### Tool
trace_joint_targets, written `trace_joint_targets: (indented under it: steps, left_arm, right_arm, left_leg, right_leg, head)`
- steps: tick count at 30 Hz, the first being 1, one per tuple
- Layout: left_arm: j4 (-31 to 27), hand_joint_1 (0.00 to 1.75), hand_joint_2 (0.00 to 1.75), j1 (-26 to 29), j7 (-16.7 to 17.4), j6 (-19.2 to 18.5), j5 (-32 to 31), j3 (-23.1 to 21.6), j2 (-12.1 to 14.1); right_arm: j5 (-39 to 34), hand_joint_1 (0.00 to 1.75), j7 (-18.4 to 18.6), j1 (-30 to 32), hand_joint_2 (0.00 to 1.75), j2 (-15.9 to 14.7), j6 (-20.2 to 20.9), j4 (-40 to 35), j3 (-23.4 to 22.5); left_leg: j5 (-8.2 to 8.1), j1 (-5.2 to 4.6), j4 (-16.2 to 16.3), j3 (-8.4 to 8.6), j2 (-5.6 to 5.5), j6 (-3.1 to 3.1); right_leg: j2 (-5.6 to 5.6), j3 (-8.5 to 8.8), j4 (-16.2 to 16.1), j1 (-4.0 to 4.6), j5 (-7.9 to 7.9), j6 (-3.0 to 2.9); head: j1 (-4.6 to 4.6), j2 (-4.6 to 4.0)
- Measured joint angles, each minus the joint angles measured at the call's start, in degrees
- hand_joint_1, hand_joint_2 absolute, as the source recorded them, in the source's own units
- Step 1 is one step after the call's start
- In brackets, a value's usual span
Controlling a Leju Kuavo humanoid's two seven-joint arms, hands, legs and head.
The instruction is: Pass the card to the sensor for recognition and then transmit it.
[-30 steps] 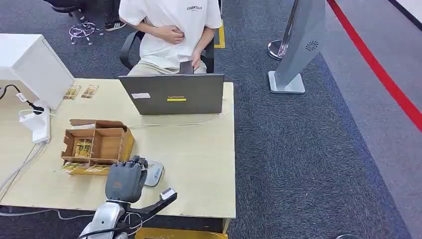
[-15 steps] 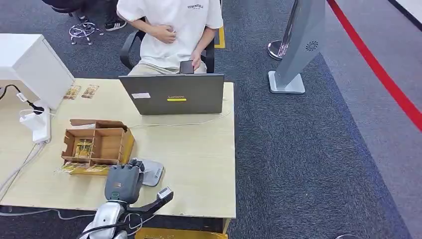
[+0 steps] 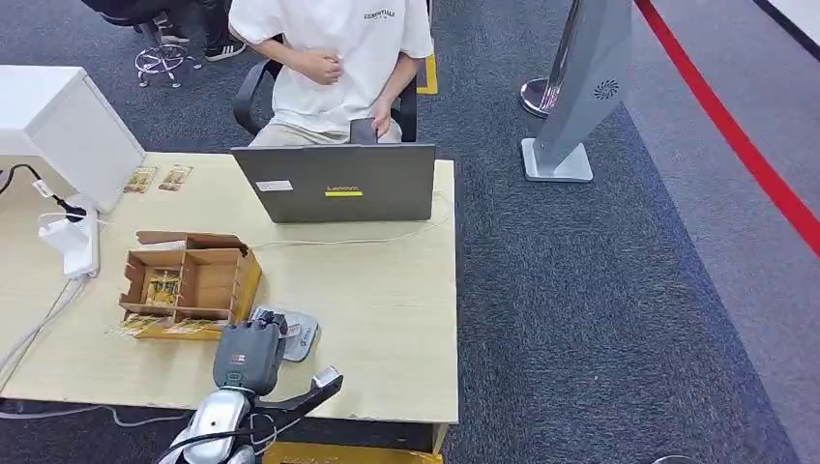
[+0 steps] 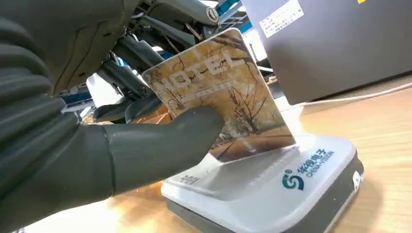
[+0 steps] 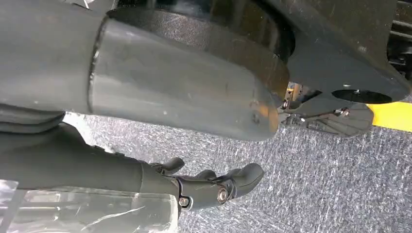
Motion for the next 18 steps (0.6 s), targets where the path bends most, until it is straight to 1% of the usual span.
trace_joint_targets:
  steps: [7,8,9,10,11,12,16,18]
  left_arm:
    - [0.5,1.75,1.75,-0.3,0.0,0.0,0.0,0.0,-0.2]
    - [0.6,1.75,1.75,-0.6,-0.2,0.3,0.1,0.0,-0.2]
    - [0.1,1.75,1.75,-1.6,-0.9,2.0,1.1,0.0,0.2]
    - [-2.6,1.75,1.75,-4.0,-2.6,4.6,3.7,0.0,1.7]
    - [-7.0,1.75,1.75,-8.9,-5.4,9.9,5.8,0.6,4.7]
    - [-8.1,1.75,1.75,-10.9,-6.4,10.9,6.6,1.1,5.8]
    - [-9.3,1.75,1.75,-17.4,-9.4,12.0,9.7,3.5,9.4]
    - [-8.3,1.75,1.75,-21.5,-9.6,11.1,9.0,4.1,10.8]
  right_arm:
    - [0.1,0.00,0.1,0.0,0.00,0.0,0.0,0.0,0.0]
    - [0.1,0.00,0.2,0.0,0.00,0.0,0.0,0.0,0.0]
    - [0.3,0.00,0.3,0.0,0.00,0.0,0.0,0.0,0.0]
    - [0.5,0.00,0.3,0.0,0.00,0.0,0.0,0.0,0.0]
    - [1.4,0.00,0.1,0.0,0.00,0.0,0.3,0.0,0.0]
    - [1.6,0.00,0.0,0.0,0.00,0.0,0.5,0.0,0.1]
    - [2.6,0.00,-0.2,0.0,0.00,0.0,1.0,0.0,0.4]
    - [3.3,0.00,0.4,0.0,0.00,0.0,1.1,0.0,0.9]
  left_leg:
    - [0.00,0.00,0.0,0.01,-0.01,0.00]
    - [0.02,0.00,0.0,0.01,-0.02,0.02]
    - [0.07,0.01,0.0,0.01,-0.05,0.05]
    - [0.16,0.02,0.0,-0.01,-0.08,0.03]
    - [0.20,0.04,0.0,-0.01,-0.13,0.00]
    - [0.20,0.04,0.0,-0.01,-0.13,0.00]
    - [0.22,0.04,0.0,0.00,-0.12,-0.01]
    - [0.25,0.05,0.0,-0.03,-0.14,0.03]
  right_leg:
    - [-0.01,0.00,0.0,0.00,0.00,0.00]
    - [-0.02,0.00,0.0,0.00,0.00,0.00]
    - [-0.04,0.00,0.0,0.01,0.01,0.00]
    - [-0.07,-0.02,0.0,0.02,0.03,-0.01]
    - [-0.11,0.00,0.1,0.03,0.03,-0.02]
    - [-0.12,0.00,0.1,0.03,0.04,-0.02]
    - [-0.12,-0.05,0.1,0.03,0.06,-0.05]
    - [-0.17,-0.07,0.1,0.04,0.06,-0.05]
  head:
    - [0.00,0.00]
    - [0.00,0.00]
    - [0.00,0.00]
    - [0.00,0.00]
    - [0.02,0.00]
    - [-0.02,0.00]
    - [-0.05,0.00]
    - [-0.04,0.00]
